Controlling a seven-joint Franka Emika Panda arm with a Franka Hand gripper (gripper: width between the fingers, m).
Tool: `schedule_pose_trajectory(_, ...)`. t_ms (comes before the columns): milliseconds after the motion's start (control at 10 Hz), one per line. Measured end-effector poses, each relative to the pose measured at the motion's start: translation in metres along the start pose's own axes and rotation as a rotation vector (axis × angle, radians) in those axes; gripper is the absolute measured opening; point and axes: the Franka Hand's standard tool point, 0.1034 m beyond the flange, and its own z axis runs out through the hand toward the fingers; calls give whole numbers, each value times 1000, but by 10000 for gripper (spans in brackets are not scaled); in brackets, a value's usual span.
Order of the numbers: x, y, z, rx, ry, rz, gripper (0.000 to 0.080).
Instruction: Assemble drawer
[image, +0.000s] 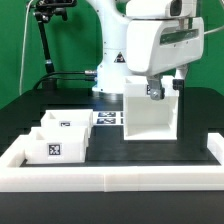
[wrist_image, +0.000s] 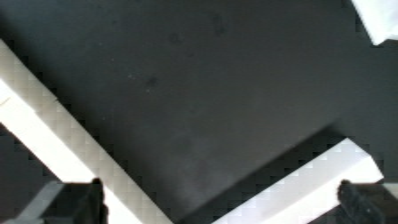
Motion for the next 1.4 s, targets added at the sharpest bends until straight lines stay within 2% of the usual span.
schedule_pose_trajectory(900, 1, -2, -2, -2, 2, 29, 650)
schedule_pose_trajectory(1100, 1, -30, -24, -19, 4, 254, 650)
schedule_pose_trajectory(1200, 4, -42, -27, -21, 1, 315, 650)
schedule_pose_trajectory(1400, 1, -53, -28, -16, -3, 355, 650)
